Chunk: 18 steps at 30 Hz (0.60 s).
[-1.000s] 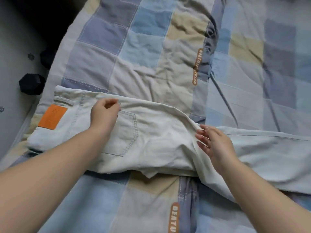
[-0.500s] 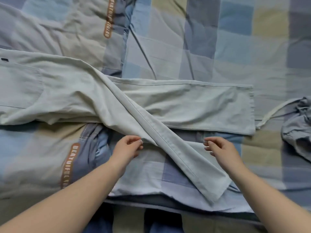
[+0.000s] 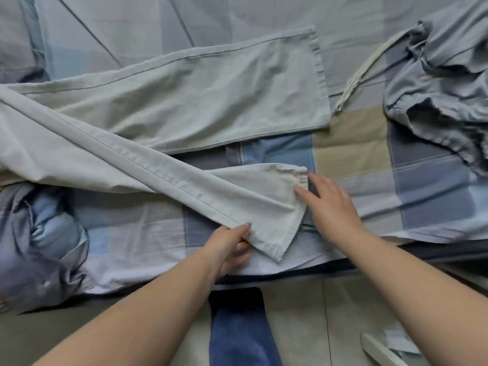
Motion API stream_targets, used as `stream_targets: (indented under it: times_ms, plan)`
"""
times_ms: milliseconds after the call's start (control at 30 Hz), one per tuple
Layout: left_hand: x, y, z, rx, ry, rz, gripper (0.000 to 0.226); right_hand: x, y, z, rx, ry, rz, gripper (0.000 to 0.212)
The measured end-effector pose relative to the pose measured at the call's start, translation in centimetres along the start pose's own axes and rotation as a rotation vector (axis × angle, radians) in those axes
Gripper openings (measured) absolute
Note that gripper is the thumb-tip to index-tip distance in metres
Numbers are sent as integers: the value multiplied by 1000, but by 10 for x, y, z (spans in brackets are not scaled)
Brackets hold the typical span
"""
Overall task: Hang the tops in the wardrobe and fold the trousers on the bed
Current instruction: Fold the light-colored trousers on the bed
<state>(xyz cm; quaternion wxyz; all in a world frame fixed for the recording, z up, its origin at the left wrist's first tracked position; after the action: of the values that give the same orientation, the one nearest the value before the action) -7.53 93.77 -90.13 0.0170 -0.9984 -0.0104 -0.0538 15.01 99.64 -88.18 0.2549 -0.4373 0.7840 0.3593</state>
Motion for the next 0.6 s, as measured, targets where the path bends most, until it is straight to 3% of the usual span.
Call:
stream_targets:
  times_ms: [133,267,333,400,533,600]
  plan:
    - [30,-7,-1,40,112,-110,17,11,-9,-2,-201,51,-400,61]
    - [57,-45,-17,139,248,-249,10,12,-12,-5,-225,66,-372,60]
    - [66,-71,-27,189,272,-275,10,10,-7,-10,-204,3,-246,54]
    - [72,-105,-36,263,268,-313,12,-2,-1,-9,-120,-129,46,49]
    - [88,-186,-58,463,270,-321,23,-47,7,1,44,-443,670,8]
    - [98,-224,-68,547,241,-257,23,-67,13,12,65,-514,844,3]
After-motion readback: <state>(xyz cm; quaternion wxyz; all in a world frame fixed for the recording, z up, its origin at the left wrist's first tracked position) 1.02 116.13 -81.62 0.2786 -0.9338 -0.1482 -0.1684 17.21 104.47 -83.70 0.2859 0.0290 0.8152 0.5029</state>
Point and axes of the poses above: each hand's wrist, its own z-axis towards the middle knuckle, its own x-axis out of the palm, y = z × x, the point moved 7 cm from there along z, towards the middle knuckle, and after that the axes turned 2 degrees about y, right-handed, at the moved point
